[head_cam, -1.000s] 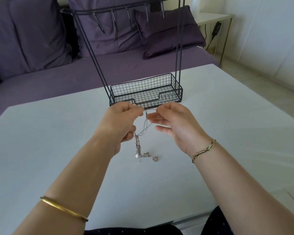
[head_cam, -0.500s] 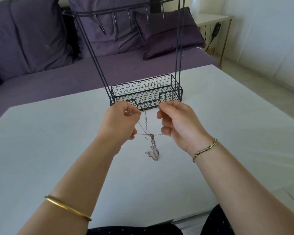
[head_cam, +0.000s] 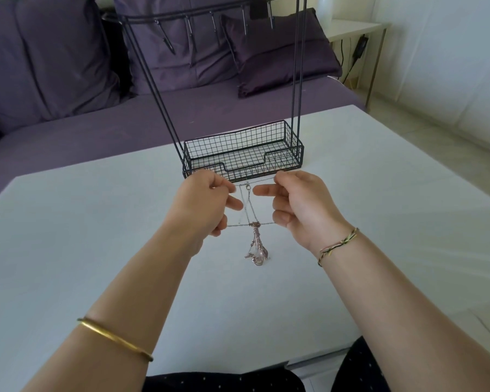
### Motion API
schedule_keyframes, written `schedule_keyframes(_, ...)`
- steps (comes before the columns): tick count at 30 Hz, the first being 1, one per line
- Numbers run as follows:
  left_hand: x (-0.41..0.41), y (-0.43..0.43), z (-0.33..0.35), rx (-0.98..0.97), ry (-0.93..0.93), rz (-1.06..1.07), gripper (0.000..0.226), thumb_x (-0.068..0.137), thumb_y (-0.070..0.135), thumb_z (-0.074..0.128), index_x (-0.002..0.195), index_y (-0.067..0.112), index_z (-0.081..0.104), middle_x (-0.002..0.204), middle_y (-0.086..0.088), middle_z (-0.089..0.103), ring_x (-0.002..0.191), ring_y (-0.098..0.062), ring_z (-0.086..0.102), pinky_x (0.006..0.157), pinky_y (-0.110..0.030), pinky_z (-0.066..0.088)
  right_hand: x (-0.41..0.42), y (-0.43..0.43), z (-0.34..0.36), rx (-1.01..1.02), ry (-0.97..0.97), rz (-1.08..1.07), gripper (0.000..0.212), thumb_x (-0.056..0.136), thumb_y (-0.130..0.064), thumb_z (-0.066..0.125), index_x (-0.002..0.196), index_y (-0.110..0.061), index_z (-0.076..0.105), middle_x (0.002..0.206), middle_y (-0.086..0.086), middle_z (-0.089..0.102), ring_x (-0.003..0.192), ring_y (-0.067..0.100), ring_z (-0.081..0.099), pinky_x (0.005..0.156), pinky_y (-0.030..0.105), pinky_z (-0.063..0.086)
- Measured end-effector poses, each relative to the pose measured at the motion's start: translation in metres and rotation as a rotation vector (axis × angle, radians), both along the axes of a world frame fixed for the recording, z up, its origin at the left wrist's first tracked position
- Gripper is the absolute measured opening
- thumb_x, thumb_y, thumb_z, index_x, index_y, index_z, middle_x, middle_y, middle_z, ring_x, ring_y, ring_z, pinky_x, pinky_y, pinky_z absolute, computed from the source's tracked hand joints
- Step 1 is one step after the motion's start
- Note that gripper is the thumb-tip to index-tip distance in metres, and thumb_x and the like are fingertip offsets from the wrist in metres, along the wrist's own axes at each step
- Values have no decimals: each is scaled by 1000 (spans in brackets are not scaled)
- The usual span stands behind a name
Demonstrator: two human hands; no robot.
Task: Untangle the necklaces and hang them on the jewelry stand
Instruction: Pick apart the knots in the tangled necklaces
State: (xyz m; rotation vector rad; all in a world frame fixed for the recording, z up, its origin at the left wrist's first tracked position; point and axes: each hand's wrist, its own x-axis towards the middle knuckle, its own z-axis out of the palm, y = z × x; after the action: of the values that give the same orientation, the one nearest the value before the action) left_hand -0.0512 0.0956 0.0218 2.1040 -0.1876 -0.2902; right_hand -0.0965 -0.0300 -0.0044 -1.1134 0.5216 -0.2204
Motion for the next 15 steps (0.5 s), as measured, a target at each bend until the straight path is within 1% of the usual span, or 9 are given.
schedule_keyframes(3, -2, -2, 2, -45, 66, 5, 21, 94, 8, 36, 92, 9, 57, 72, -2, 69, 30, -10, 33, 37, -18, 30, 0, 1, -1, -12, 22, 15, 14, 97, -9, 41, 83, -12, 43, 69, 10, 68, 36, 10, 23, 35, 19, 24)
schedule_keyframes(5, -2, -2, 4, -103, 141, 25, 20, 94, 10, 37, 91, 9, 57, 71, -2, 70, 30, -9, 30, 36, -18, 27, 1, 1, -2, -14, 41, 26, 15, 96, -8, 42, 82, -13, 44, 71, 11, 68, 37, 9, 25, 35, 18, 26)
schedule_keyframes(10, -2, -2, 7, -263, 304, 76, 17, 94, 12, 39, 88, 10, 55, 76, -6, 74, 31, -8, 24, 34, -15, 21, 1, 2, -4, -13, 66, 30, 16, 96, -6, 43, 81, -11, 46, 74, 12, 65, 41, 11, 34, 36, 17, 33)
schedule_keyframes(13, -1, -2, 7, -307, 336, 95, 18, 95, 14, 40, 87, 10, 55, 75, -6, 74, 33, -9, 23, 33, -14, 21, 1, 2, -3, 9, 63, 27, 18, 96, -4, 41, 80, -11, 44, 79, 15, 66, 41, 11, 34, 36, 17, 33)
schedule_keyframes(15, -1, -2, 7, -303, 334, 97, 20, 95, 16, 41, 85, 10, 57, 69, -3, 71, 32, -8, 23, 33, -14, 21, 1, 2, -3, 19, 57, 30, 19, 96, -3, 40, 79, -11, 42, 81, 16, 67, 39, 10, 34, 35, 17, 33)
